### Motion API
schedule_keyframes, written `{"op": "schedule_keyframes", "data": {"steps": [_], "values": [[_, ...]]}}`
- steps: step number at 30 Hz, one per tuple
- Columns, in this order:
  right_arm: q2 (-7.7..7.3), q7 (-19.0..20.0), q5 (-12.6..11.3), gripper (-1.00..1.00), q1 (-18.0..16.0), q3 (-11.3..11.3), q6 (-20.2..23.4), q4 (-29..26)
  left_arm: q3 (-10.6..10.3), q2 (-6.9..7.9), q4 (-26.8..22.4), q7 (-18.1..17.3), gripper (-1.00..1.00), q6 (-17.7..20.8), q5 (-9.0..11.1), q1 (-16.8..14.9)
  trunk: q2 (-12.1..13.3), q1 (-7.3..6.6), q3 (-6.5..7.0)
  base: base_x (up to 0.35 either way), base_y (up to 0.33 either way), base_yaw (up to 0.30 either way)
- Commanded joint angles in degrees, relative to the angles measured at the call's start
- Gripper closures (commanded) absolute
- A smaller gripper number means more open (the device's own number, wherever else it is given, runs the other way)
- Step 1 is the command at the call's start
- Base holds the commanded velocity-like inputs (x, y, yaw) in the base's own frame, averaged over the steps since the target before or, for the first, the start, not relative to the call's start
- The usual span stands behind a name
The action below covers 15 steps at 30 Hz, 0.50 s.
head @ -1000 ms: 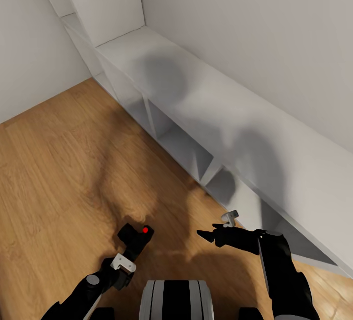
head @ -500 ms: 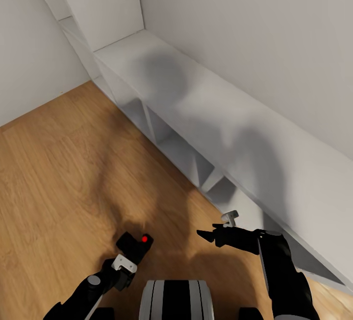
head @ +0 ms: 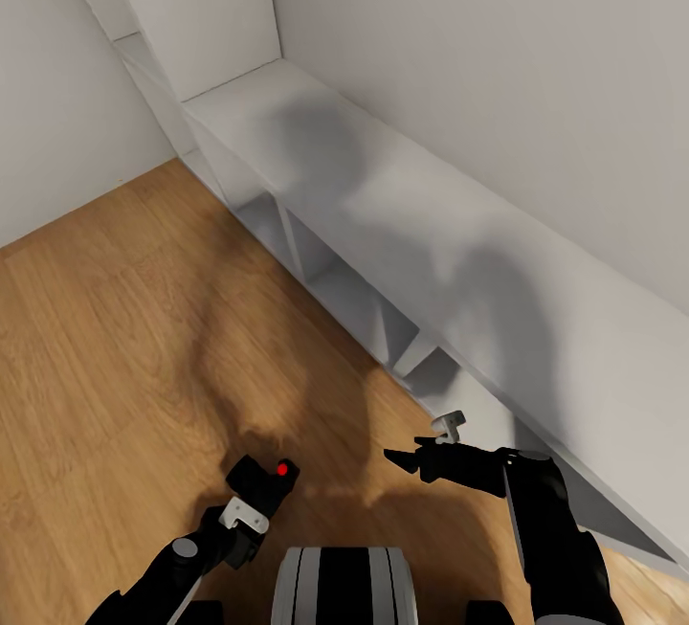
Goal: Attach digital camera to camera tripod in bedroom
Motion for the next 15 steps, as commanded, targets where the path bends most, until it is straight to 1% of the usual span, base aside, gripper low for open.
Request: {"op": "schedule_keyframes", "data": {"steps": [1,15], "values": [[0.07,0.51,0.43,-1.0,-0.05,-0.17,0.36,-0.08,-0.1,0.04,-0.1,-0.15,-1.0,0.28,-0.24,-0.02,-0.02,-0.01,-0.03,0.002,0.0,0.0],[0.07,0.65,0.43,-1.0,-0.05,-0.17,0.36,-0.12,-0.14,-0.03,-0.1,-0.15,-1.0,0.27,-0.11,-0.02,-0.02,-0.01,-0.03,0.0,0.0,0.0]]}}
